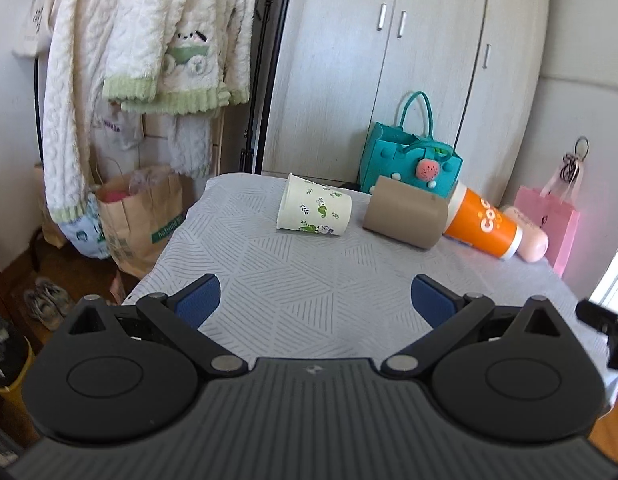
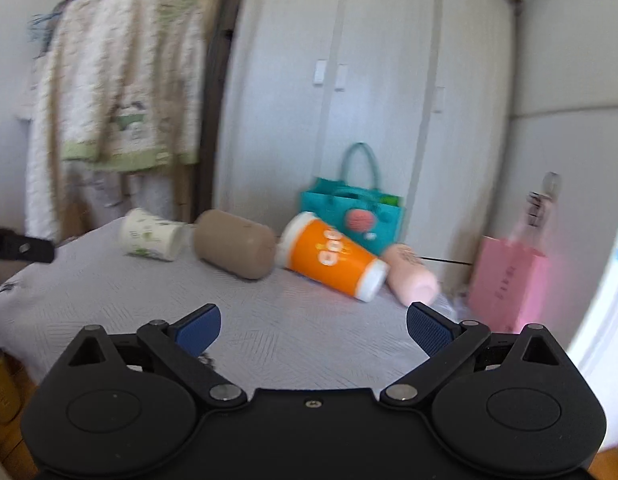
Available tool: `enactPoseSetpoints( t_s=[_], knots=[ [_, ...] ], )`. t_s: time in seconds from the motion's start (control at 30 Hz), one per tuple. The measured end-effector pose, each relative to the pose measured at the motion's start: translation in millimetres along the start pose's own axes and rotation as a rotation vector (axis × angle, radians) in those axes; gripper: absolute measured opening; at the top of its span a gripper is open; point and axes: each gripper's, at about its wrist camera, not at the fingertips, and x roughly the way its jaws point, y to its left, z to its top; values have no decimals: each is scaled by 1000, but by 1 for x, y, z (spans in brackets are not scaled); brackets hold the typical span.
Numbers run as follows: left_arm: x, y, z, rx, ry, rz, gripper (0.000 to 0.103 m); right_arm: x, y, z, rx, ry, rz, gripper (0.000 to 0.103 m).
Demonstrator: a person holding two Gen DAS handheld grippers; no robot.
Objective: Flip cup upright
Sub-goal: 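Move the right gripper to the tan tumbler's base and close on it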
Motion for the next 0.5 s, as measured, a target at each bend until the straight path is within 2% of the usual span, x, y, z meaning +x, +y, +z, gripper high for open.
enactPoseSetpoints(
  t_s=[0.1,0.27,0.37,0.5],
  knots=[
    [11,6,8,-31,39,-34,103,3,-1,15,-56,14,147,101],
    [41,13,22,-108,125,-109,103,14,10,51,-248,-20,249,101],
    [58,14,32,-144,149,-141,103,34,15,75,-311,38,335,101],
    [83,8,45,-143,191,-160,103,63,26,97,-409,123,438,101]
  ],
)
